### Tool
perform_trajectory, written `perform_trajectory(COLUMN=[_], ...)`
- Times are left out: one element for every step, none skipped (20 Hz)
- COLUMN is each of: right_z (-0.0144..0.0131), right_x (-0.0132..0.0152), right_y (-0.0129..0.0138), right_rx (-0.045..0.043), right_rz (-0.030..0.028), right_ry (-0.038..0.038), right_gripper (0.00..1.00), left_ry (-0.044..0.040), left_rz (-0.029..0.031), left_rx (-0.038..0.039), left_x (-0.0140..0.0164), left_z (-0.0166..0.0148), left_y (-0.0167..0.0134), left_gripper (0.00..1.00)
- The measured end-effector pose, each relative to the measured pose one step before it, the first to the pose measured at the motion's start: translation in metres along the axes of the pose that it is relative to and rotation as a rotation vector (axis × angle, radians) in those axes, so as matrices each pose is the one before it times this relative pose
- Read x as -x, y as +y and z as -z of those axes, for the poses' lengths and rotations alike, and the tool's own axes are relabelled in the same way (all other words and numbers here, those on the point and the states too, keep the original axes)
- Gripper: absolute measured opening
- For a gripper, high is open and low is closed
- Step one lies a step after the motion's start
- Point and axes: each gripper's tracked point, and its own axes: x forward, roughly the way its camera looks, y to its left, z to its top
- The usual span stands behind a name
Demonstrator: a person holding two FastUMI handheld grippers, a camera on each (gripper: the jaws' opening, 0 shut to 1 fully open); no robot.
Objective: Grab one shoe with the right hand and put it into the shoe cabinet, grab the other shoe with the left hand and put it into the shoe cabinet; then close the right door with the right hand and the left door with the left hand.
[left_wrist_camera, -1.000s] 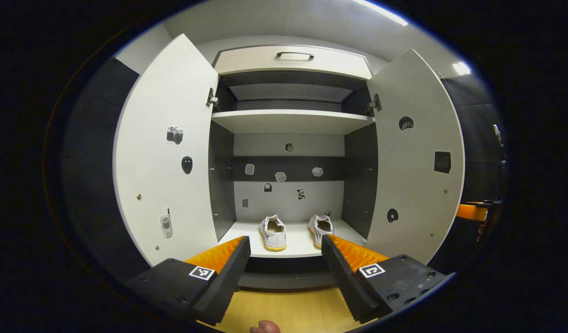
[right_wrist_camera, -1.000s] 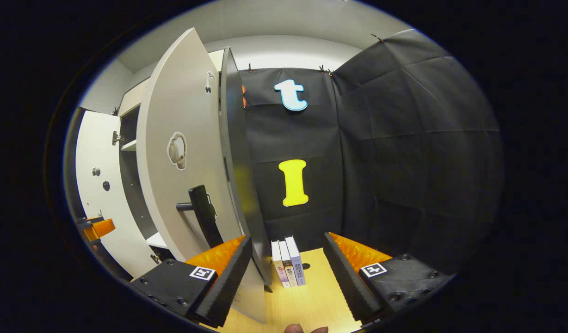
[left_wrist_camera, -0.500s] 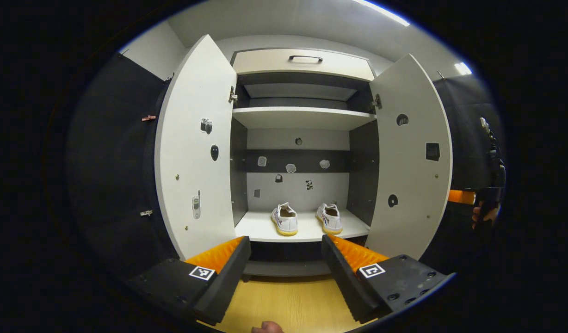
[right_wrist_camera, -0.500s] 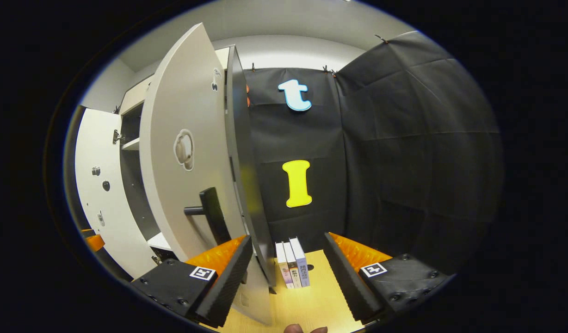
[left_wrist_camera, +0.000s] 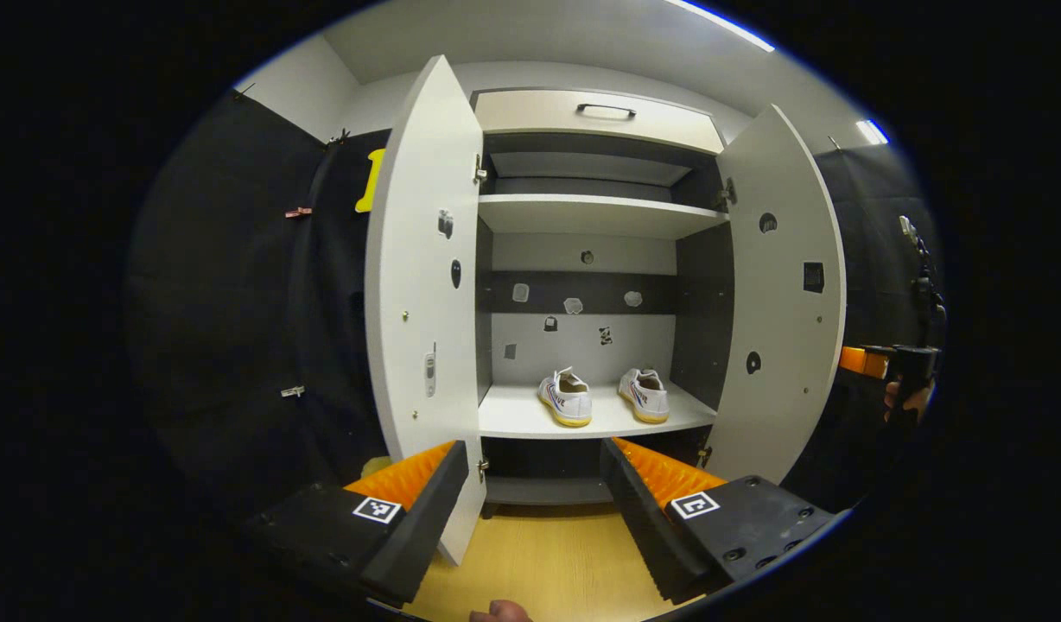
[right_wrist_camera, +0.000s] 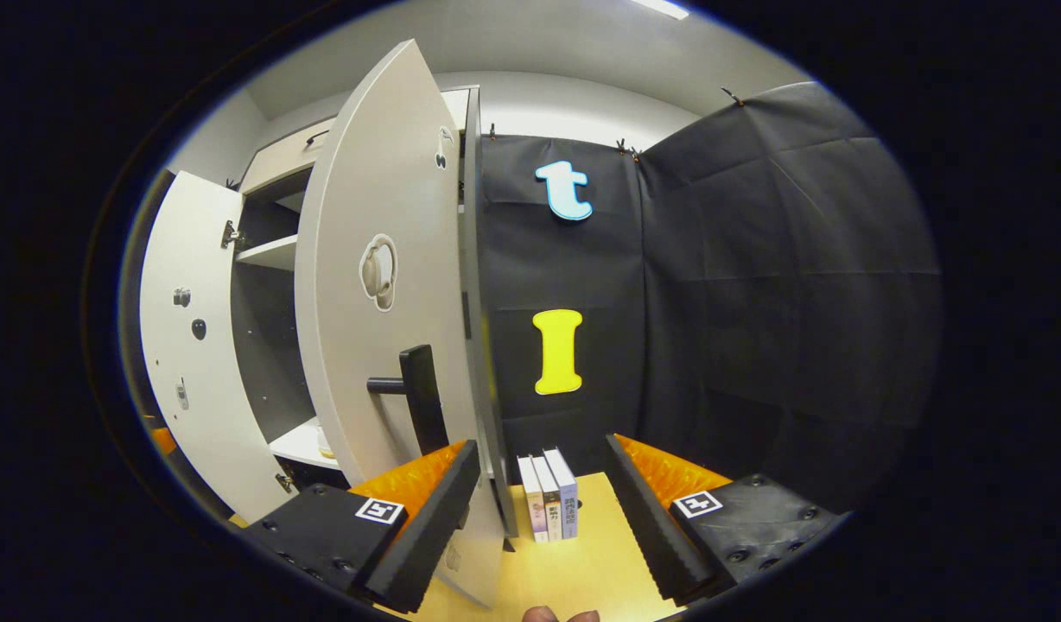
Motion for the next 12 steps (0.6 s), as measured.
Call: perform_trajectory(right_z=[0.00112,0.00037,0.00087,0.00138,0.00165,0.00155,0.00055,0.00032,0.00052,0.00018,-0.00058,-0.00008], right_x=[0.00073,0.00057,0.00033,-0.00062,-0.00193,-0.0024,-0.00169,-0.00266,-0.00187,-0.00079,0.0016,0.00175], right_y=[0.00877,0.00943,0.01117,0.01249,0.01357,0.013,0.01377,0.01333,0.0155,0.01471,0.01295,0.01001], right_rx=[-0.00137,0.00557,0.00748,0.00566,0.00248,0.00287,0.00255,0.00123,-0.00322,-0.0061,0.00028,0.00574], right_rz=[-0.00308,-0.00201,-0.00716,-0.01407,-0.0161,-0.01805,-0.01844,-0.01798,-0.0211,-0.02429,-0.01785,-0.01367], right_ry=[-0.00388,-0.00688,-0.00403,0.00135,0.00314,0.00338,0.00067,-0.00018,0.00151,-0.00001,-0.00415,-0.00096], right_gripper=[0.97,0.97,0.97,0.97,0.97,0.97,0.97,0.97,0.97,0.97,0.98,0.99], left_ry=[-0.00167,0.00041,-0.0005,-0.00093,0.00084,0.00052,0.00091,-0.00056,0.00023,0.00068,0.00063,0.00008], left_rz=[-0.00731,-0.00639,-0.00774,-0.00538,-0.00415,-0.00494,-0.0063,-0.00589,-0.00531,-0.0032,-0.00501,-0.0041], left_rx=[0.00023,0.00054,0.0023,0.0042,0.00381,0.00117,-0.00087,-0.00068,0.00149,0.0029,0.00223,0.00212], left_x=[0.00206,0.00268,0.00218,0.00256,0.00122,0.00206,0.00094,0.00207,0.00093,0.00071,0.00009,-0.0014], left_z=[0.00087,0.00009,0.00069,-0.00016,0.00082,0.00055,0.00067,-0.00045,0.00028,-0.00007,0.00125,-0.00019], left_y=[0.00728,0.00736,0.00713,0.00634,0.00614,0.00701,0.00736,0.00666,0.00664,0.00573,0.00662,0.00693], left_gripper=[0.97,0.97,0.97,0.96,0.97,0.97,0.97,0.96,0.97,0.97,0.97,0.97])
